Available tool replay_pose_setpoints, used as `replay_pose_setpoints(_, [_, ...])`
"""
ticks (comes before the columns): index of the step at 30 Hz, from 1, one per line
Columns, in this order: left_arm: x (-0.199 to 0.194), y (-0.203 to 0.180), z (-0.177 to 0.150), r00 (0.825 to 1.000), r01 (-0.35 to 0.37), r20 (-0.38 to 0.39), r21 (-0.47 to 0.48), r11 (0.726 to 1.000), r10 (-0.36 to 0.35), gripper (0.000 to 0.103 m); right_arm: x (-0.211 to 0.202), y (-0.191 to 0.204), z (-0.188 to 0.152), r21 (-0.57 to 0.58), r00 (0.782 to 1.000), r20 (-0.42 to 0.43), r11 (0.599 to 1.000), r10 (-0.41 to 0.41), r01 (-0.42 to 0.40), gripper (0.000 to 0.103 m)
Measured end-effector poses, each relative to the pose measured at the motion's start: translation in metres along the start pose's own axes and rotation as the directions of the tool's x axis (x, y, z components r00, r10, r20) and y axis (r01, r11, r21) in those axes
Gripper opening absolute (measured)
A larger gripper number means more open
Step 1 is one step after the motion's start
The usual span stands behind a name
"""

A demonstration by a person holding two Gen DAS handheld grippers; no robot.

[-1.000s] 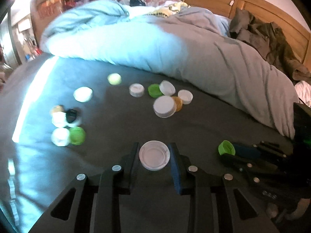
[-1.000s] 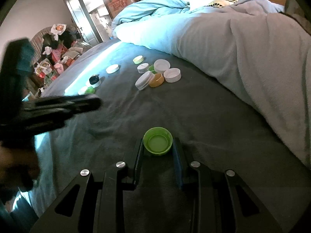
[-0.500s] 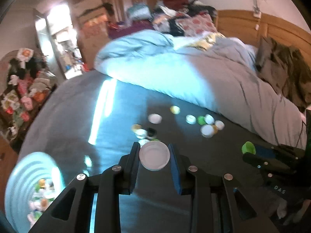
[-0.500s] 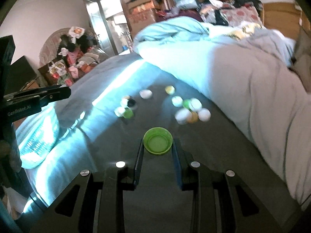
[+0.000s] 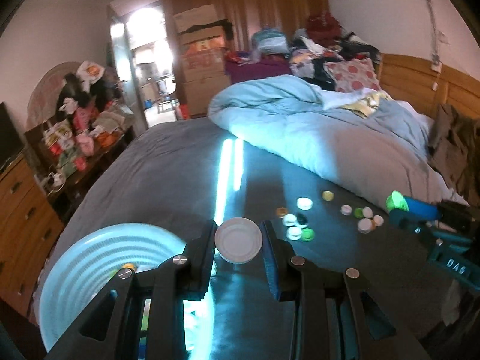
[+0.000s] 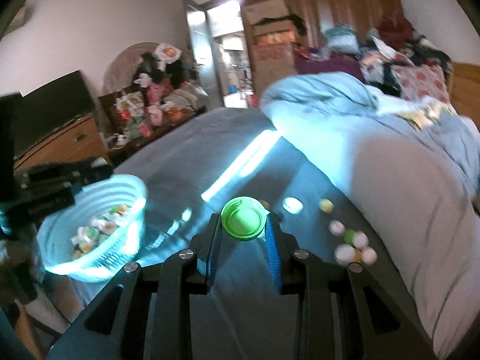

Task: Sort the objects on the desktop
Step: 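Carry the white and green caps into the basket and open both tools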

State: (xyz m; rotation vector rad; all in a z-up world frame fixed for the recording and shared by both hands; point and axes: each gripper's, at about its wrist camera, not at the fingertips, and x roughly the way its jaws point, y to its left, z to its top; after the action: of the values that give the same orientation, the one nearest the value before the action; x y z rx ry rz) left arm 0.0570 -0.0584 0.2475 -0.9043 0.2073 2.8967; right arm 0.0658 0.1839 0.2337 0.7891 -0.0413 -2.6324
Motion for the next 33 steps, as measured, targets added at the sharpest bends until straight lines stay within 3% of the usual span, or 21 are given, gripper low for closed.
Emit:
replay_pose_setpoints(8, [-0.017, 0.075, -0.011, 0.997, -0.075, -0.01, -0.107, 0.991, 0.075, 0.032, 0.022, 0.081, 0.04, -0.113, 0.992, 0.005, 0.985, 0.128, -0.127, 0.026])
replay_pose_setpoints(16, [-0.022, 0.152, -0.026, 0.987, -0.154, -0.065, -0.194, 0.969, 0.144, 0.032, 0.056, 0.144, 0.069, -0.172, 0.973, -0.049, 0.957, 0.227, -0.232, 0.026])
replay_pose_setpoints(21, [-0.019, 0.191, -0.044, 0.983, -0.174, -0.107, -0.258, 0.95, 0.151, 0.032, 0.077, 0.173, 0.076, -0.206, 0.961, -0.109, 0.939, 0.256, -0.274, 0.026])
replay_pose_setpoints(33, [0.008, 0.222, -0.066, 0.973, -0.148, -0.214, -0.293, 0.944, 0.086, 0.032, 0.108, 0.209, 0.064, -0.211, 0.92, -0.271, 0.915, 0.283, -0.343, 0.026])
